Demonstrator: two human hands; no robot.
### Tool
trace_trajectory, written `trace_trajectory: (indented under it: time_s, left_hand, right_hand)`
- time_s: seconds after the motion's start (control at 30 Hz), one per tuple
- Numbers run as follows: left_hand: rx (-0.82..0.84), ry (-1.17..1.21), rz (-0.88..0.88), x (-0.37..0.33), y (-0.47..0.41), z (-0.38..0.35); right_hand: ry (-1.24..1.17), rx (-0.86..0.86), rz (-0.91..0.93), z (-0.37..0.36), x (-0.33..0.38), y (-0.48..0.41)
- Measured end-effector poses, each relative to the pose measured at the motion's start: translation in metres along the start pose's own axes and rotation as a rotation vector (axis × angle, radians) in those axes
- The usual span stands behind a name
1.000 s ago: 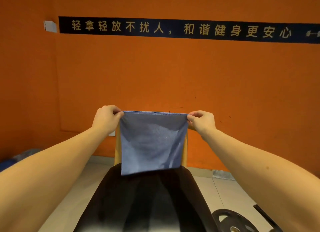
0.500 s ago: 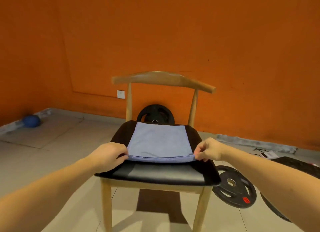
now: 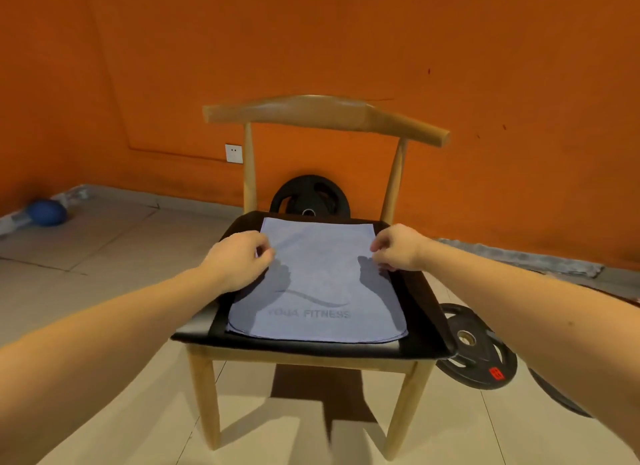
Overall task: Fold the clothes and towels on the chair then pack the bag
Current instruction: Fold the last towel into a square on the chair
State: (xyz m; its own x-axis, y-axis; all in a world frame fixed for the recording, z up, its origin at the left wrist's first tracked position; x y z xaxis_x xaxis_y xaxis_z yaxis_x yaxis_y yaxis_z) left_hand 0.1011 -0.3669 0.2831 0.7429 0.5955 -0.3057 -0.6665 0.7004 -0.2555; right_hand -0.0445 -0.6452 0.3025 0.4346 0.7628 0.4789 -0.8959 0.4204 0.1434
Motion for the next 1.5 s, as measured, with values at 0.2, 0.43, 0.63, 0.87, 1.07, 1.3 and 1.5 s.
trace_trajectory:
  time_s: [0.2,0.43,0.63,0.87,1.07,1.3,1.5]
  left_hand:
    - [0.118,0.114,0.197,0.011,-0.103,-0.059]
    - [0.379,-0.235,0.136,0.038,-0.136,-0.095]
    - [0.359,-0.327,0.111,0.051,-0.132,-0.109]
    - [0.214,-0.056,0.078,0.026,-0.096,-0.064]
    - [0.188,0.149,-0.086,-0.003,0.047,-0.033]
    - [0.112,0.215,-0.022,0.016,0.120,-0.024]
    - [0.035,0.243,-0.028,0.017,0.133,-0.024]
  right_hand:
    - [-0.008,-0.145,0.017,-0.044,0.020,-0.083]
    - [0.379,-0.066,-0.025,-0.070,-0.010,-0.137]
    - [0.404,-0.095,-0.032,-0.079,-0.022,-0.143]
    - [0.221,-0.161,0.025,-0.058,-0.002,-0.100]
    - [-0.023,-0.129,0.240,-0.069,0.001,0.028]
    - [-0.152,-0.115,0.362,-0.094,-0.039,0.121]
    - [-0.268,-0.324,0.273,-0.091,-0.048,0.129]
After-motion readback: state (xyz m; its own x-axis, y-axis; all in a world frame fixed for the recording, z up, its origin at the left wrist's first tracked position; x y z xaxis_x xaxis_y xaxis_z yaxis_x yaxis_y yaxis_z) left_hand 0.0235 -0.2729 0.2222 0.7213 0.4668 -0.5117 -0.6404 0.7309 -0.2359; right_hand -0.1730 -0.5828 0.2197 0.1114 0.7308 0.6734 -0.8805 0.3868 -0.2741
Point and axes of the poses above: each hand's wrist, its own y-axis away from the middle knuckle, its own z-axis out of the back of the hand, x = y × z, the point moved 5 cm from there along -y, towards the middle knuckle, and after that the axes turned 3 degrees about -y, right-handed, at the moved point
